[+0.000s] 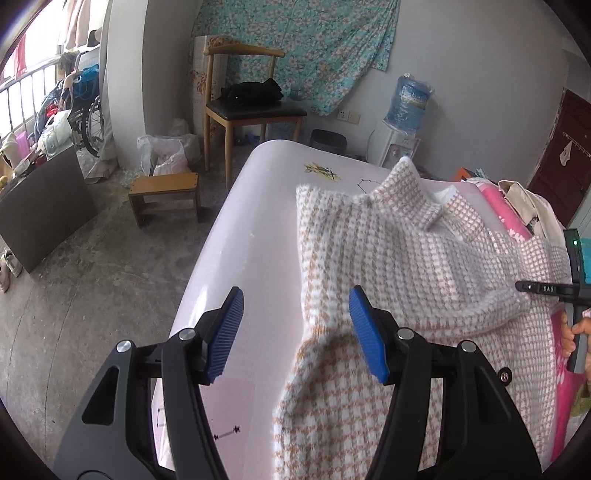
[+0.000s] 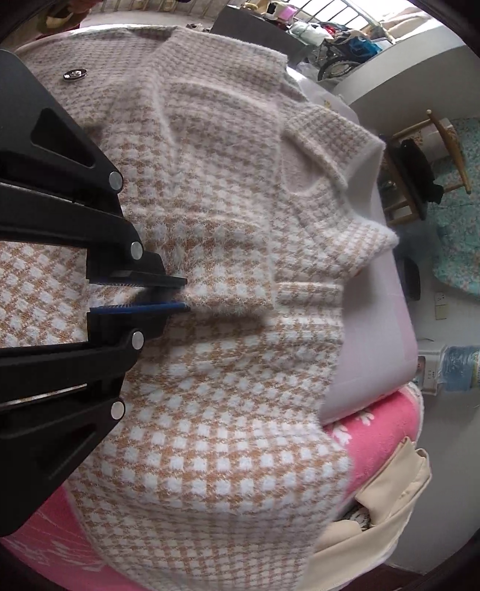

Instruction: Fold large clothes

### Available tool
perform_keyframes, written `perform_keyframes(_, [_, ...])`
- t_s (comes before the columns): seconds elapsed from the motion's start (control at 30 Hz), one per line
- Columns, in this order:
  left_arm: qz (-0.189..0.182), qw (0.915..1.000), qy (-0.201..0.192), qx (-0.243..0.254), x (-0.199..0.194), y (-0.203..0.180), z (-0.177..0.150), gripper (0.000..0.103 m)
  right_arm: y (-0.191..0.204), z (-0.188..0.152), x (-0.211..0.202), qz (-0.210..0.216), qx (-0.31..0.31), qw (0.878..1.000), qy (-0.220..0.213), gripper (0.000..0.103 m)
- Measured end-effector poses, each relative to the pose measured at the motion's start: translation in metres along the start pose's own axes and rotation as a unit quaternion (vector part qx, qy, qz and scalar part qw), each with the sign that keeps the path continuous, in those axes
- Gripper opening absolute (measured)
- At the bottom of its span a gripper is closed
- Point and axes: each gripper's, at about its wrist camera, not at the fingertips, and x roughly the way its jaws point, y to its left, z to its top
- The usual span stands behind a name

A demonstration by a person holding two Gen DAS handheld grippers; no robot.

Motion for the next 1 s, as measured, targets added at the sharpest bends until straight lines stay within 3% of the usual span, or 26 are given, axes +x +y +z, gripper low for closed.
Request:
perform_keyframes(0.1, [-0.019, 0.9998, 0.005, 0.010, 0.022, -0.012, 0.018, 0.046, 0.003, 0.001, -0.007, -0.002, 0.001, 1.000, -0.010, 0.008])
perform_keyframes(0.2, [-0.065, 0.9972, 0.024, 0.026, 0.050, -0.029, 0.034, 0.046, 0.008, 0.003, -0.030, -0.028, -0.019, 0.998, -0.047, 0.016])
perform_keyframes(0.27, [-0.074, 0.9954, 0.050, 0.034, 0.076, -0.038, 0.045, 0.046, 0.014, 0.006, -0.043, -0.026, -0.032, 0.996, -0.076, 0.033])
perform_keyframes(0.33, [-0.078, 0.9931, 0.079, 0.036, 0.105, -0.043, 0.052, 0.046, 0.020, 0.009, -0.048, 0.005, -0.042, 0.995, -0.088, 0.036])
perform_keyframes(0.47, [-0.026, 0.9924, 0.118, 0.019, 0.152, -0.032, 0.058, 0.044, 0.030, 0.012, -0.021, 0.045, -0.056, 0.996, -0.054, 0.040])
perform_keyframes(0.53, [-0.030, 0.9934, 0.111, 0.003, 0.153, -0.029, 0.060, 0.044, 0.027, 0.010, 0.004, 0.033, -0.051, 0.998, -0.025, 0.040])
perform_keyframes(0.57, [-0.031, 0.9932, 0.112, -0.002, 0.154, -0.028, 0.061, 0.044, 0.023, 0.011, 0.006, 0.048, -0.041, 0.998, -0.030, 0.041])
perform_keyframes(0.63, [-0.029, 0.9932, 0.113, -0.008, 0.152, -0.027, 0.061, 0.044, 0.020, 0.011, 0.001, 0.052, -0.023, 0.998, -0.025, 0.041])
perform_keyframes(0.73, [-0.008, 0.9958, 0.091, -0.003, 0.135, -0.027, 0.063, 0.044, 0.032, 0.012, -0.015, 0.017, -0.030, 0.999, -0.036, 0.043])
perform_keyframes(0.8, [-0.019, 0.9970, 0.075, 0.008, 0.121, -0.029, 0.067, 0.045, 0.045, 0.016, -0.022, 0.034, -0.042, 0.997, -0.049, 0.044])
perform_keyframes(0.9, [-0.045, 0.9959, 0.075, 0.026, 0.106, -0.045, 0.061, 0.055, 0.071, 0.019, -0.014, 0.048, -0.071, 0.995, -0.048, 0.052])
perform_keyframes(1.0, [-0.033, 0.9916, 0.105, 0.067, 0.109, -0.066, 0.040, 0.063, 0.094, 0.012, 0.008, 0.036, -0.109, 0.993, -0.026, 0.060])
